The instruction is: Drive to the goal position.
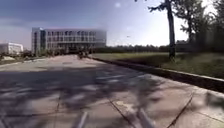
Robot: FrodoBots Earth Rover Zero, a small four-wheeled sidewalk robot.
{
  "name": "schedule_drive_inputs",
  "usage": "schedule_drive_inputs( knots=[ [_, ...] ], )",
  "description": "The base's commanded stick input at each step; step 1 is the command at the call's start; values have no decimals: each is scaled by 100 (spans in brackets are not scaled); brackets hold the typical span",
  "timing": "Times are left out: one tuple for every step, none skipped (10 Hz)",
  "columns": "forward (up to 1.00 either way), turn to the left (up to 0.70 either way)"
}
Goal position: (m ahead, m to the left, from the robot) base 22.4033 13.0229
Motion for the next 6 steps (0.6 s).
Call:
schedule_drive_inputs(
  knots=[
    [70, 14],
    [70, 14],
    [70, 14],
    [70, 14],
    [70, 14],
    [70, 14]
  ],
)
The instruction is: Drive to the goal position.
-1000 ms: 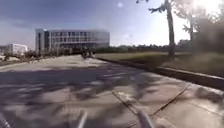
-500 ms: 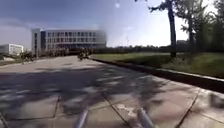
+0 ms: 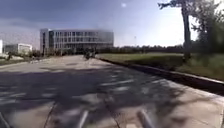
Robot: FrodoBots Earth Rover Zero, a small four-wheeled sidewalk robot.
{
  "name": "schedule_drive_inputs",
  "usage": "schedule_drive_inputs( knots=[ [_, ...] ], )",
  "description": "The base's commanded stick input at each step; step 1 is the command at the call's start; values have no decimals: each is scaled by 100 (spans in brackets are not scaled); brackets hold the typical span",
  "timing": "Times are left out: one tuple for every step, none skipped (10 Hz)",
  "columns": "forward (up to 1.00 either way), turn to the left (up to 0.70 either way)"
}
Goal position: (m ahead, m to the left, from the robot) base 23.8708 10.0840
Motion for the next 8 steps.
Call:
schedule_drive_inputs(
  knots=[
    [70, 14],
    [70, 14],
    [70, 14],
    [70, 14],
    [70, 14],
    [70, 14],
    [70, 14],
    [70, 14]
  ],
)
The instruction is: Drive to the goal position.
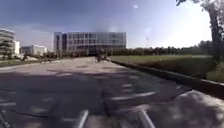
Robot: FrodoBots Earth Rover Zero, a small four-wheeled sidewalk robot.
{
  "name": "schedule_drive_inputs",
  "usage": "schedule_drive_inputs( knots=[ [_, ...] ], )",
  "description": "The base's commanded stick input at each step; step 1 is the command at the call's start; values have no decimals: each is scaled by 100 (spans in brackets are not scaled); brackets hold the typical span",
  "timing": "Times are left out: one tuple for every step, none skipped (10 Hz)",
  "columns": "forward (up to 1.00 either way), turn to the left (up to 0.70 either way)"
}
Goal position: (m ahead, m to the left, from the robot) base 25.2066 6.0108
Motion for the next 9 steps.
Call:
schedule_drive_inputs(
  knots=[
    [70, 14],
    [70, 14],
    [70, 14],
    [70, 14],
    [70, 14],
    [70, 14],
    [70, 14],
    [70, 7],
    [70, 0]
  ],
)
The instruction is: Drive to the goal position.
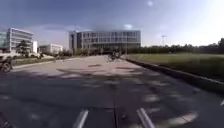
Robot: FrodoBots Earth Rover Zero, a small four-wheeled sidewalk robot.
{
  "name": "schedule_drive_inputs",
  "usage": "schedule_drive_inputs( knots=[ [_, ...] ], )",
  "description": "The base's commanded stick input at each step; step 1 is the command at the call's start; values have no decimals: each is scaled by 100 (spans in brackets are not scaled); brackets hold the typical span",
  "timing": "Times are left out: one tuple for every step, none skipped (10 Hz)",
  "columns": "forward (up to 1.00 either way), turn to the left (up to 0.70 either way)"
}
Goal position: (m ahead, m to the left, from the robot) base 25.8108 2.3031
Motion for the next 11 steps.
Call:
schedule_drive_inputs(
  knots=[
    [70, 0],
    [70, 0],
    [70, 0],
    [70, 0],
    [70, 0],
    [70, 0],
    [70, 0],
    [70, 0],
    [70, 0],
    [70, 0],
    [70, 0]
  ],
)
